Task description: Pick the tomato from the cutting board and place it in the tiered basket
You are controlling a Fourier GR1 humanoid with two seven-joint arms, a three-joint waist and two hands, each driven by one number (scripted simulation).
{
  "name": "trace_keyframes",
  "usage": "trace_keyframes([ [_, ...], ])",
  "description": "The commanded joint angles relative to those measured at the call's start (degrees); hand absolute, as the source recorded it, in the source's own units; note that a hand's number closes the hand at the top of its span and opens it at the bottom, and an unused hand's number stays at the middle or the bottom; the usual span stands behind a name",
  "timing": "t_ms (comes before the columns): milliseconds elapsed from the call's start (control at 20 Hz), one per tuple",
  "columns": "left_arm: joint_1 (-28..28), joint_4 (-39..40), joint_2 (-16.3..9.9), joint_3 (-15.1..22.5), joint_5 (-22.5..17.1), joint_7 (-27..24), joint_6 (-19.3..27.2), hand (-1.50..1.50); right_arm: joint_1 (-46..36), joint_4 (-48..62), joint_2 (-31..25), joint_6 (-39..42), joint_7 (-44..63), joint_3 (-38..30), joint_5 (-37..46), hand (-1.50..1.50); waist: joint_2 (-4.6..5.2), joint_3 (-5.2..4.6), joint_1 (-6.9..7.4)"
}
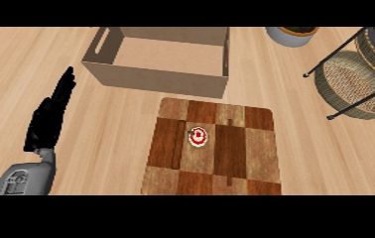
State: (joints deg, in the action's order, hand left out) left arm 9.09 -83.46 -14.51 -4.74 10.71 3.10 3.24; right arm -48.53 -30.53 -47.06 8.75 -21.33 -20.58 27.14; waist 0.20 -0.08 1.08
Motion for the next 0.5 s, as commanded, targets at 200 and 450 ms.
trace_keyframes([
  [200, 2.0, 0.7, 0.4, 0.1, 1.1, 1.1, 0.5, 0.00, -2.6, 7.8, -10.6, 6.5, 3.1, -5.6, -3.5, -1.50, 0.21, 0.15, -0.18],
  [450, 0.5, 0.5, -0.2, -0.6, 0.1, 0.1, -0.9, 0.00, 3.4, 14.2, -18.6, 15.0, -0.6, -9.1, -6.1, -1.50, 0.27, 0.24, -0.24],
])
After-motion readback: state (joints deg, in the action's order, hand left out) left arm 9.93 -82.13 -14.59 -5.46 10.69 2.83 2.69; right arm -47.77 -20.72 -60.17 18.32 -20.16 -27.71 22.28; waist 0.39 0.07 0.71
